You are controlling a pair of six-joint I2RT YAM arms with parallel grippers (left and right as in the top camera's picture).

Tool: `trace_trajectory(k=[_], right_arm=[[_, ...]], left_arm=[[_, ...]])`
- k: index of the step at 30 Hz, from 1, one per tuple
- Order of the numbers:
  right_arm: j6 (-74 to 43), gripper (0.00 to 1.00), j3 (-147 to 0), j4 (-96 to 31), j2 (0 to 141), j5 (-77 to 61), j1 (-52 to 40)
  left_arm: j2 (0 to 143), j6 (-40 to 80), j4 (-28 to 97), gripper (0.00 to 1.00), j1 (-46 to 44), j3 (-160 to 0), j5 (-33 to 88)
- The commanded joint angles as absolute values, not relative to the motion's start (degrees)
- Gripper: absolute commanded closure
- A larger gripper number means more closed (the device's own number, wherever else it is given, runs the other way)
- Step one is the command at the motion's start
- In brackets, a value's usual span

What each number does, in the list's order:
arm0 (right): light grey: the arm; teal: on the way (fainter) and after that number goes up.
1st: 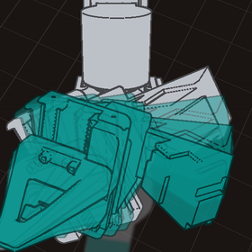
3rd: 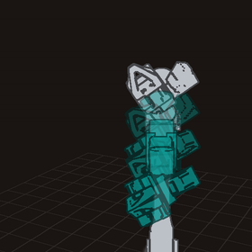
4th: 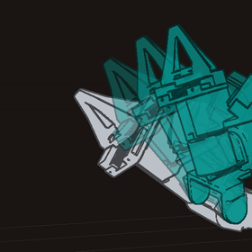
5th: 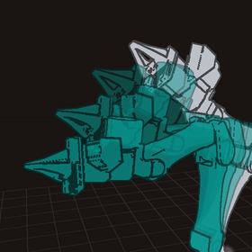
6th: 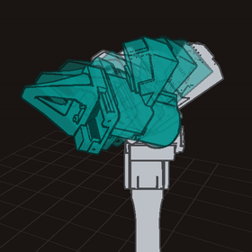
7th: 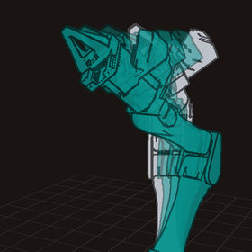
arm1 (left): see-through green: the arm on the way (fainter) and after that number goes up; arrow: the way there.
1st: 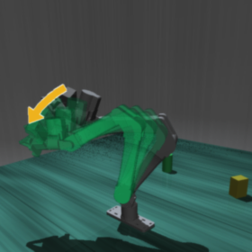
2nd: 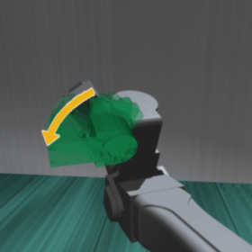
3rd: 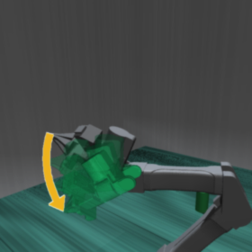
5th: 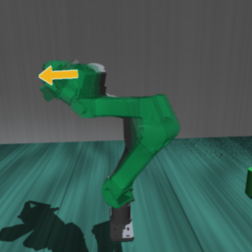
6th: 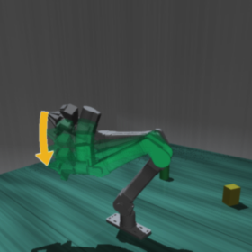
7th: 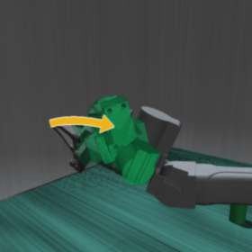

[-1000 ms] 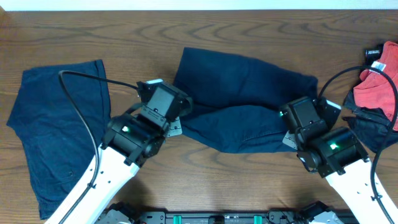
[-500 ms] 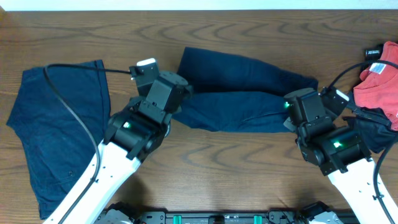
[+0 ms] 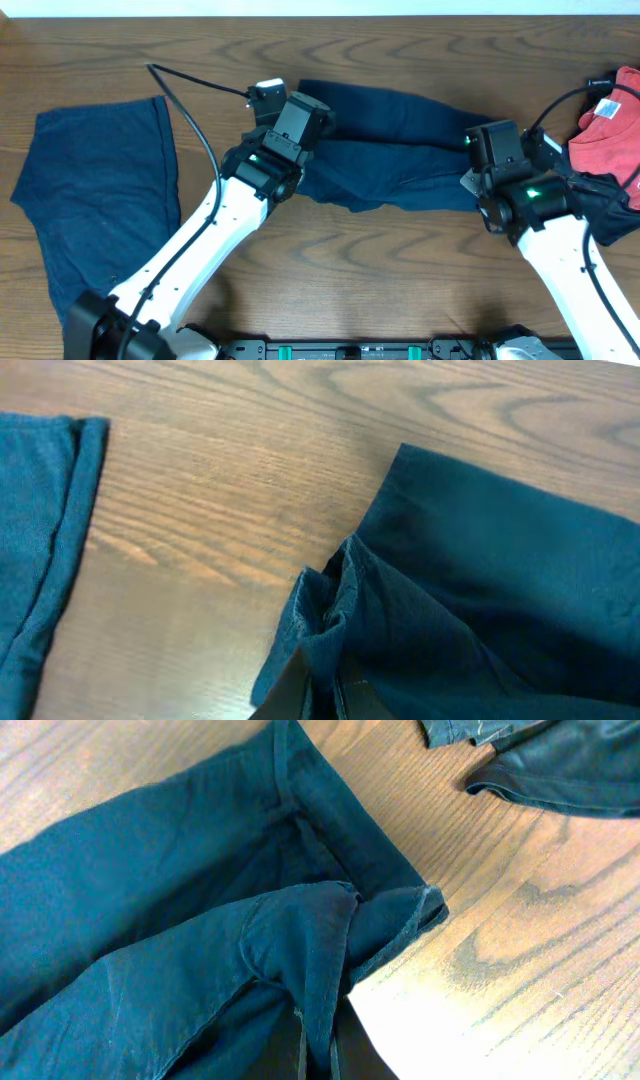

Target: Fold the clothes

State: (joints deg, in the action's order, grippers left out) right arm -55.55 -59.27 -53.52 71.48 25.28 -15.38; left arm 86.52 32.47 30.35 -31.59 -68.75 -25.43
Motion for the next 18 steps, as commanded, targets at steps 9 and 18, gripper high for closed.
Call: trace_trajectory(k=[9,18], right_arm=[[-56.47,0.98,-60.6,-48.62,74.22,19.05,-8.99],[-49.74,0.99,-61.12,-52.82,79.92,3.01,1.61]], left_arm=[[87.94,30.46,23.94,0.94,-27.38,-69.34,-25.98],[90.59,28.08,23.55,0.94,-25.41,-69.34,-22.94]])
